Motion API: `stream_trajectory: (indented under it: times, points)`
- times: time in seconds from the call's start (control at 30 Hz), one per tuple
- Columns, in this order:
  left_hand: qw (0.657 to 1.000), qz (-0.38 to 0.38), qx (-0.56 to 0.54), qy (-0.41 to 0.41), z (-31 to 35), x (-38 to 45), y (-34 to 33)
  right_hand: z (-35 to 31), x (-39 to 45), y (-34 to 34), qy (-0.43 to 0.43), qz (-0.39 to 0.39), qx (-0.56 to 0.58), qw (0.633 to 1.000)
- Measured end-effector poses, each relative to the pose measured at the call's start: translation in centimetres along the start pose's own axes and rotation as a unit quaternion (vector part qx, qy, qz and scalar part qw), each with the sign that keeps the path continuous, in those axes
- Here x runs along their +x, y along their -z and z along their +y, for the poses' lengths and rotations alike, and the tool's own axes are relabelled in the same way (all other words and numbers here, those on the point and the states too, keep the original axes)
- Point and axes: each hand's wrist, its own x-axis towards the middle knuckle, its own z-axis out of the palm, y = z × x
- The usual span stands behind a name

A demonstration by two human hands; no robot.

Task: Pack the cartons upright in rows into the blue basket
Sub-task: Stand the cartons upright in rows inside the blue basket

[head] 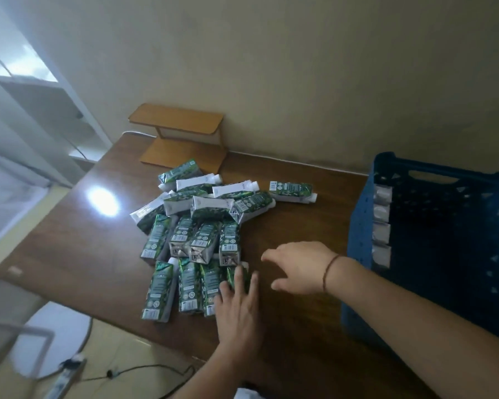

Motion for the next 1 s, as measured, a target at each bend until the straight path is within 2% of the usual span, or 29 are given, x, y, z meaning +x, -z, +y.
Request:
stream_trajectory:
  times: [0.07, 0.13, 0.2, 0.27, 0.37, 0.5, 0.63, 0.77, 0.8, 0.87, 0.93, 1.0]
  points:
    - [1.0, -0.001, -0.011, -0.01, -0.3, -0.2, -0.5, -0.1, 1.5, -1.0, -0.022, -0.093, 0.006, 0.995]
    - [0.996, 0.064, -0.039, -0.044, -0.7, -0.3, -1.6, 0.3, 2.8, -2.0, -0.045, -0.12, 0.019, 0.992]
    - [0.991, 0.098, -0.056, -0.072, -0.8, -0.3, -2.8, 0.7, 3.6, -2.5, -0.067, -0.126, 0.025, 0.99]
    - [0.989, 0.097, -0.078, -0.085, -0.4, 0.1, -3.3, 1.0, 3.8, -2.7, -0.077, -0.136, 0.038, 0.987]
    - [0.979, 0.096, -0.173, -0.055, 0.1, 1.2, -2.4, 1.8, 3.9, -3.2, -0.095, -0.147, 0.073, 0.982]
    - [0.918, 0.132, -0.369, -0.054, -0.4, 2.7, -0.7, 2.7, 4.0, -3.1, -0.094, -0.115, 0.151, 0.977]
    - [0.826, 0.204, -0.504, -0.152, 1.5, 3.7, 1.2, 3.5, 2.3, -0.4, -0.05, 0.014, 0.26, 0.964]
    - [0.744, 0.228, -0.58, -0.242, 4.4, 4.5, 3.7, 4.6, -2.6, 1.7, -0.023, 0.206, 0.251, 0.946]
    - [0.725, 0.228, -0.593, -0.266, 5.3, 4.6, 4.6, 4.8, -4.2, 1.8, -0.025, 0.267, 0.261, 0.928]
    - [0.703, 0.229, -0.607, -0.291, 6.9, 4.9, 6.4, 5.3, -7.6, 1.7, -0.021, 0.412, 0.292, 0.863]
    - [0.701, 0.212, -0.616, -0.29, 8.6, 5.2, 8.0, 6.0, -10.6, 1.4, -0.019, 0.552, 0.288, 0.783]
    - [0.719, 0.156, -0.616, -0.282, 10.2, 5.6, 8.8, 7.0, -13.0, 0.9, -0.041, 0.641, 0.237, 0.729]
